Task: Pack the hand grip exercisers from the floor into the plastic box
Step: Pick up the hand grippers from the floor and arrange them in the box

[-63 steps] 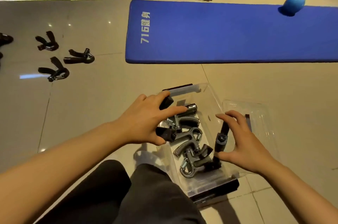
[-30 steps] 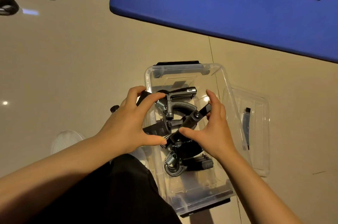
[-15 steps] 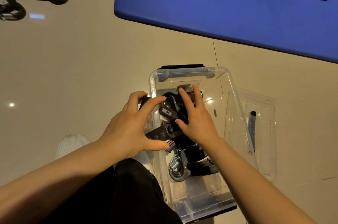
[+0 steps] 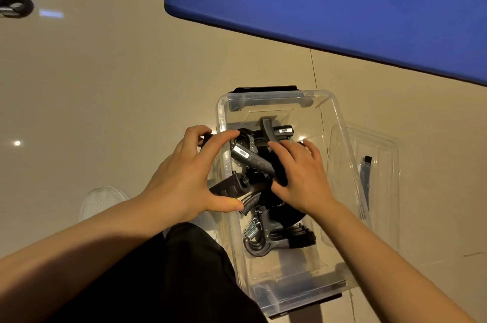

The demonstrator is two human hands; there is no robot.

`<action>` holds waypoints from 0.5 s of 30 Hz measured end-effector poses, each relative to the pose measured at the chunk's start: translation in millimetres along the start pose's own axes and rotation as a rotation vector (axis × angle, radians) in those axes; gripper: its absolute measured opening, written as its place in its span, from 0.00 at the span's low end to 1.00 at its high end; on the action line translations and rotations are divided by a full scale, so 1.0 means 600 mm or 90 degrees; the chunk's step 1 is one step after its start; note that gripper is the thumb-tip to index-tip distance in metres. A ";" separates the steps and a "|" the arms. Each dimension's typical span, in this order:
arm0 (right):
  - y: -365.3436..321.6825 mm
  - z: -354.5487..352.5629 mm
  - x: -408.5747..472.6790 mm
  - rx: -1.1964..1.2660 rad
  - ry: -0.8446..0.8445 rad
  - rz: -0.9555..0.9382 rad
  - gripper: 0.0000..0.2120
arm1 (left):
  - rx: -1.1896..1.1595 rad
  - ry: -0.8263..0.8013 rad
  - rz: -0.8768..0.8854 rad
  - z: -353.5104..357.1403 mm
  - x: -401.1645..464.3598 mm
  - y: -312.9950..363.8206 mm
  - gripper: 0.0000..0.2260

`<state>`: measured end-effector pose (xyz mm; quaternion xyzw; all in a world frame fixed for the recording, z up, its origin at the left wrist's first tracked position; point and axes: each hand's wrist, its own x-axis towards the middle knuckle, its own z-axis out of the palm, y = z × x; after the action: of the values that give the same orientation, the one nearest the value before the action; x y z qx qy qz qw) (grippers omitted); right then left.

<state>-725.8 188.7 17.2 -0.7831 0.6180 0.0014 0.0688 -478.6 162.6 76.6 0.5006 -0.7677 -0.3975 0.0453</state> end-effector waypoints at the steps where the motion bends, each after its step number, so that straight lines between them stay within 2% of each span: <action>1: 0.004 -0.016 -0.004 0.005 -0.009 -0.009 0.37 | 0.003 0.004 0.006 0.000 0.000 0.000 0.49; 3: 0.011 -0.047 -0.013 0.045 -0.059 -0.012 0.37 | 0.016 0.016 0.024 0.000 0.000 -0.002 0.48; 5: 0.014 -0.071 -0.017 0.090 -0.154 -0.028 0.36 | 0.018 0.032 0.035 0.001 -0.001 -0.007 0.49; 11: -0.002 -0.088 -0.010 0.080 -0.343 -0.101 0.25 | 0.003 0.029 0.015 0.000 -0.005 -0.013 0.49; 13: -0.004 -0.083 -0.002 0.037 -0.366 -0.118 0.24 | -0.003 0.032 0.023 0.002 -0.007 -0.020 0.49; 15: 0.002 -0.072 0.006 0.008 -0.307 -0.136 0.21 | -0.013 0.039 0.022 0.005 -0.010 -0.027 0.50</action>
<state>-729.6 180.4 59.5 -0.8205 0.4976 0.1768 0.2189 -465.5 166.2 65.8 0.4987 -0.7703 -0.3891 0.0804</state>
